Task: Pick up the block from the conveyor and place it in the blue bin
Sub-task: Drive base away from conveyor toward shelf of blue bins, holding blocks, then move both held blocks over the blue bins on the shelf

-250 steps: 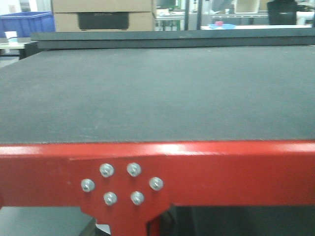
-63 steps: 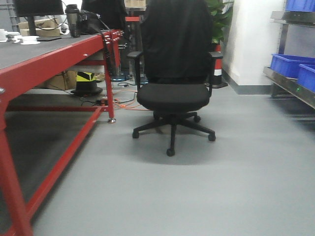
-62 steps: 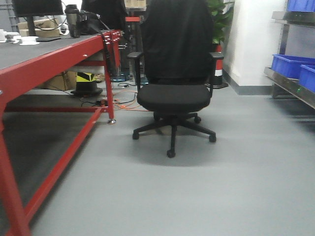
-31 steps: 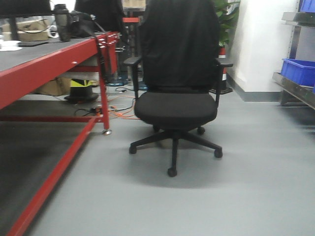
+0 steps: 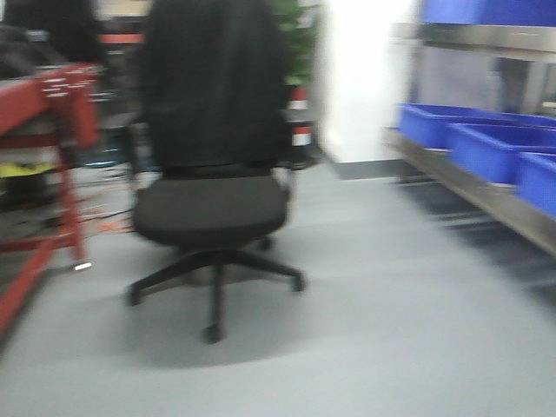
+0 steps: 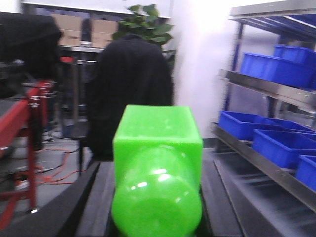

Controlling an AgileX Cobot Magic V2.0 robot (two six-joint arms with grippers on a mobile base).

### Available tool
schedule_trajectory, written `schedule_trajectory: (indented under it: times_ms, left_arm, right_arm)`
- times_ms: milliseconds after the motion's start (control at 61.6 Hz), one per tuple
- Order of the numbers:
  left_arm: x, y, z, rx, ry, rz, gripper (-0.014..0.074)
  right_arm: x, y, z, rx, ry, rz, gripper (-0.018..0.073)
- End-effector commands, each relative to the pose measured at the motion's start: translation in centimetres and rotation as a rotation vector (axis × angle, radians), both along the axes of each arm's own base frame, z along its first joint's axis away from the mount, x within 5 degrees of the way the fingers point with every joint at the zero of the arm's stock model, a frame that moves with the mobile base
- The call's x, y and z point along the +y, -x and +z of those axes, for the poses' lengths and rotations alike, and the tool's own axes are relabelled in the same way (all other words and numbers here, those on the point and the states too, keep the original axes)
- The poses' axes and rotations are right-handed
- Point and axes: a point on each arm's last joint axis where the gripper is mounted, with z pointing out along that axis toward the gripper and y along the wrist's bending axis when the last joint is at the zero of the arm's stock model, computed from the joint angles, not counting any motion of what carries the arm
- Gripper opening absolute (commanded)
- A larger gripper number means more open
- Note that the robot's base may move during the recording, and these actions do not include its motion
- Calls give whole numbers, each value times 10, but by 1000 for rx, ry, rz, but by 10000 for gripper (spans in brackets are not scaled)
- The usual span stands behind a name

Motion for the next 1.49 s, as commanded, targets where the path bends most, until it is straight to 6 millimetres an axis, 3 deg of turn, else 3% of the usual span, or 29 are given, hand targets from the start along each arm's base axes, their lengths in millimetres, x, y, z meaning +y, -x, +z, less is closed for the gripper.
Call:
schedule_trajectory:
  times_ms: [0,1477]
  left_arm:
    - [0,1,1,-16,6,0,-111]
    - [0,1,1,-16,6,0,-111]
  right_arm:
    - [0,0,2,-24,9,-3,-162]
    - [0,0,2,-24,9,-3,-162]
